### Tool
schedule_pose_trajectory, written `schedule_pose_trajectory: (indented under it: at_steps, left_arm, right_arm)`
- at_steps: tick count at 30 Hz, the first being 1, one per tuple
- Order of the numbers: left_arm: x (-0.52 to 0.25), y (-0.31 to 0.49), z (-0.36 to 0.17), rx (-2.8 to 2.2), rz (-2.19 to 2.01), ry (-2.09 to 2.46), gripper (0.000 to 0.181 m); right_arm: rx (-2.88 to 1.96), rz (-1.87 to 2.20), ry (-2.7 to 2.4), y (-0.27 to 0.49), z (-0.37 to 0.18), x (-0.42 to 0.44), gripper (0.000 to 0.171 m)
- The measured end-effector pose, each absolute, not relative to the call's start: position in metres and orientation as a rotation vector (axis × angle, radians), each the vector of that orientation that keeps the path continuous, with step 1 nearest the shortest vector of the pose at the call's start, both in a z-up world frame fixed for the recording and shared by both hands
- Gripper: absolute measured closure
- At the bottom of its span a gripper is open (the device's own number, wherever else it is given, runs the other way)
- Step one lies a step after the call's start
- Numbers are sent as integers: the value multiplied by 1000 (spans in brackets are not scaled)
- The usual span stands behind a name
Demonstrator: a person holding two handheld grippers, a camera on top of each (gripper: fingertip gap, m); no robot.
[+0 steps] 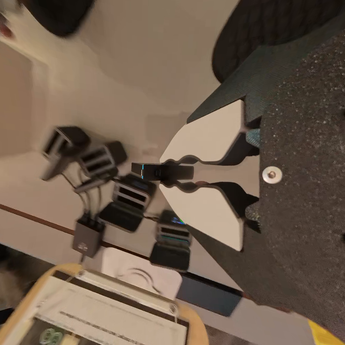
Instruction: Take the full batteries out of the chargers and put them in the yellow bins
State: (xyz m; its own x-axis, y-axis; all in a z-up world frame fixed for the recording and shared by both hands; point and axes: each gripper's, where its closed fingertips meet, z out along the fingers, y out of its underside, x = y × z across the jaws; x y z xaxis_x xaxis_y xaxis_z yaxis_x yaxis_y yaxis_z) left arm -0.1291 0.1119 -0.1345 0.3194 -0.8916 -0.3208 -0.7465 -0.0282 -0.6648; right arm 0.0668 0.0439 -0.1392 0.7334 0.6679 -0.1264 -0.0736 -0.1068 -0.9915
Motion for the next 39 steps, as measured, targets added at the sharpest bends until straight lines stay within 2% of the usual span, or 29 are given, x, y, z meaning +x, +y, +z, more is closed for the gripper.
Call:
schedule_pose_trajectory:
  at_steps: [7,20,39]
  left_arm:
    - [-172,177,-155,-1995,48,1606,166]
    - [-171,252,-187,-2181,165,1852,166]
    - [-174,260,-207,-2297,26,1854,166]
  right_arm:
    - [-1702,367,-443,54,-167,100,171]
    - [-1689,385,-508,43,-177,103,171]
    - [-1672,456,-491,42,-174,103,171]
